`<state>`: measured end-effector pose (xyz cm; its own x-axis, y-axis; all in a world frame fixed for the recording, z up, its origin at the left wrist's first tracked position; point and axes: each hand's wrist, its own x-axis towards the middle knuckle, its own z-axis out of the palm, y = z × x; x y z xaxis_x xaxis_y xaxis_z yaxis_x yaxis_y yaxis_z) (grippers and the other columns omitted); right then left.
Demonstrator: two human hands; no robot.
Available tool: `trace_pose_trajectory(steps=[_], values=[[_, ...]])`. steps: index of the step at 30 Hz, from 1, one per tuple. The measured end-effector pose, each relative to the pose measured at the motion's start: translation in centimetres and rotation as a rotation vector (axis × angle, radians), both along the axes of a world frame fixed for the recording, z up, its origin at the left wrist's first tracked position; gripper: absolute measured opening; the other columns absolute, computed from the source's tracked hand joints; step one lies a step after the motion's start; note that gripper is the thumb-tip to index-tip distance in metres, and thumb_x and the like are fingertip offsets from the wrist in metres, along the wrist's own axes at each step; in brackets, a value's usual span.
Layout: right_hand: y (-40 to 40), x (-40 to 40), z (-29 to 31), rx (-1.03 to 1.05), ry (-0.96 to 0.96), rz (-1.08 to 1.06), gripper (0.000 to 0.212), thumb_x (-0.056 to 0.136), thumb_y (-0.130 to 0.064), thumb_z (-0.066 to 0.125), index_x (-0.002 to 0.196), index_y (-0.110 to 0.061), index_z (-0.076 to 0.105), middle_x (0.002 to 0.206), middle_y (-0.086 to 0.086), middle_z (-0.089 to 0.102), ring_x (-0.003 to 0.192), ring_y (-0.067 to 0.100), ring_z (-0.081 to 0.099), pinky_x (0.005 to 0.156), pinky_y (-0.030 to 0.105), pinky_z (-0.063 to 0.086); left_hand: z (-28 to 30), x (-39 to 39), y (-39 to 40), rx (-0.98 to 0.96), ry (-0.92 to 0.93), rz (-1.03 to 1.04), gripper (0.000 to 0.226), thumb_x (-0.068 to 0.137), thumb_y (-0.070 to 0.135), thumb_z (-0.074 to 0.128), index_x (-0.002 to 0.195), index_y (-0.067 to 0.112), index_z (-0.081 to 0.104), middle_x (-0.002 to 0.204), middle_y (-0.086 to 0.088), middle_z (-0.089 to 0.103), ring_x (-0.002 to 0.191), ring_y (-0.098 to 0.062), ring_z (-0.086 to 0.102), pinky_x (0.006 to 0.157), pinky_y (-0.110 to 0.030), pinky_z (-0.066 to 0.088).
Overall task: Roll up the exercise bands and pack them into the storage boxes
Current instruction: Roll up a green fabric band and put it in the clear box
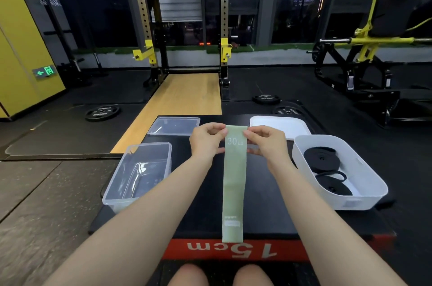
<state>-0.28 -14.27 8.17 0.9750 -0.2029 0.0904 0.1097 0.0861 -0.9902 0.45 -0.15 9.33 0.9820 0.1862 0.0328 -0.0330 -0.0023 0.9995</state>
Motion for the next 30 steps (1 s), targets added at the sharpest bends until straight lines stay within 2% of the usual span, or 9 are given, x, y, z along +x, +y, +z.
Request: trace_pose_trajectory(steps=[7, 12, 22, 26, 30], values=[[-0.3, 6.6, -4.9, -0.063, 0.107, -0.070, 0.010, 0.083, -0.006, 0.069, 0.079, -0.015, 0.067, 0.082, 0.008, 0.070, 0.073, 0.020, 0.070, 0.065, 0.033, 0.059, -4.3, 6.3, -1.1, 0.002, 0.120, 0.028, 0.008, 0.086, 0.005, 0.064, 0.090, 0.012, 0.067, 0.083, -0.002, 0.064, 0.088, -0.019, 0.066, 0.071, -0.034, 0.059], [-0.2, 11.3, -7.9, -0.121, 0.175, -0.088, 0.009, 0.084, -0.006, 0.069, 0.080, -0.014, 0.067, 0.080, 0.004, 0.069, 0.073, 0.019, 0.069, 0.066, 0.033, 0.059, -7.9, 10.9, -1.4, 0.032, 0.182, 0.031, 0.016, 0.087, 0.000, 0.062, 0.100, 0.006, 0.068, 0.088, -0.005, 0.065, 0.079, -0.013, 0.063, 0.066, -0.027, 0.056], [0.7, 17.5, -13.8, -0.253, 0.287, -0.117, 0.006, 0.082, -0.006, 0.070, 0.082, -0.012, 0.069, 0.081, 0.007, 0.070, 0.069, 0.020, 0.068, 0.068, 0.035, 0.059, -13.8, 16.3, -0.9, 0.077, 0.267, 0.027, 0.028, 0.081, -0.008, 0.064, 0.108, 0.001, 0.064, 0.098, -0.011, 0.067, 0.085, -0.020, 0.064, 0.066, -0.027, 0.056], [0.8, 18.7, -15.2, -0.321, 0.309, -0.110, 0.012, 0.083, -0.006, 0.068, 0.094, -0.006, 0.072, 0.092, 0.008, 0.071, 0.078, 0.021, 0.069, 0.075, 0.036, 0.059, -15.2, 17.3, -0.8, 0.131, 0.281, 0.017, 0.035, 0.079, -0.008, 0.065, 0.112, 0.001, 0.062, 0.104, -0.013, 0.068, 0.088, -0.021, 0.065, 0.077, -0.034, 0.058], [0.6, 18.1, -15.8, -0.456, 0.335, -0.069, 0.028, 0.085, -0.012, 0.066, 0.113, -0.006, 0.067, 0.106, 0.006, 0.069, 0.095, 0.020, 0.066, 0.090, 0.032, 0.053, -15.7, 17.1, -0.8, 0.211, 0.312, -0.029, 0.048, 0.076, -0.008, 0.066, 0.123, 0.001, 0.057, 0.115, -0.013, 0.064, 0.104, -0.022, 0.063, 0.095, -0.038, 0.051]])
